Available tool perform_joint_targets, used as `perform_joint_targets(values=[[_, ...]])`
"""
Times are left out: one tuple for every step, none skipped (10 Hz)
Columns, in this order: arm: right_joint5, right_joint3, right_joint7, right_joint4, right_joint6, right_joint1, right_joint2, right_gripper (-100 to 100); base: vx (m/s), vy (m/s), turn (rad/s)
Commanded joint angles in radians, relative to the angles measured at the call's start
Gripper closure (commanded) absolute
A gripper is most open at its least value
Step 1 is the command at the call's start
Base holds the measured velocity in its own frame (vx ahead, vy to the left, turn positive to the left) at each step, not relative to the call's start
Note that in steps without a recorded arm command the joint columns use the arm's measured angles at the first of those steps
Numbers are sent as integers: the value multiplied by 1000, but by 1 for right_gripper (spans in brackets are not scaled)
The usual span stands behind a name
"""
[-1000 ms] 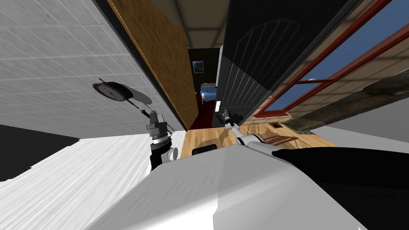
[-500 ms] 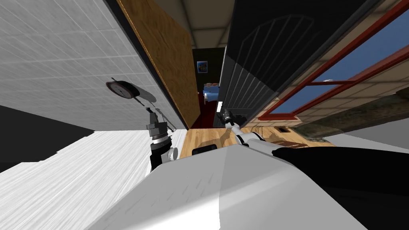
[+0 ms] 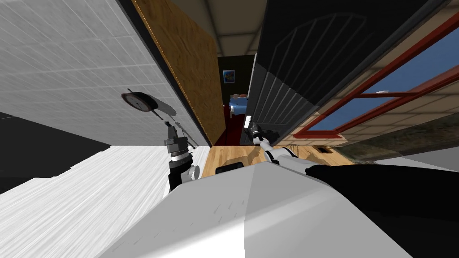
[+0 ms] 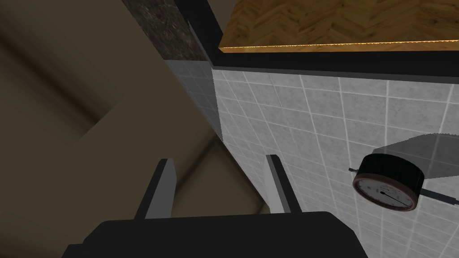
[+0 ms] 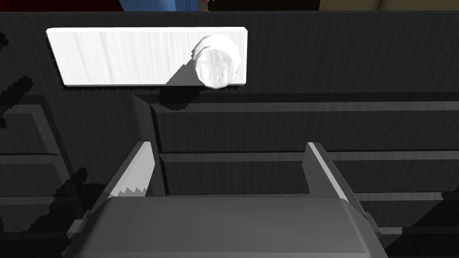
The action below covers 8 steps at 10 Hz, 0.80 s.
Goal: Push the door open
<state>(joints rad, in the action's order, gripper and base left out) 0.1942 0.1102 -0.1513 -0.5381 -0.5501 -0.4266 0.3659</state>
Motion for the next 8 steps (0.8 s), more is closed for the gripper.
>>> perform_joint_targets(values=[[1,3,2,1,-1,1,0,-100,178,-58,26],[2,5,3,2,-1,0,1,-100,204,-48,24],[3,7,5,4,-2,0,1,-100,212,-59,27],[4,10,6,5,-3,0,1,-100,218,-68,32],[4,12,7,6,-3,0,1,-100,198,-51,30],[5,14,8,8,-4,0,2,-100,186,-49,22],[6,15,9,9,-4,0,2,-100,164,-60,23],[7,18,11,10,-5,0,2,-100,170,-64,26]])
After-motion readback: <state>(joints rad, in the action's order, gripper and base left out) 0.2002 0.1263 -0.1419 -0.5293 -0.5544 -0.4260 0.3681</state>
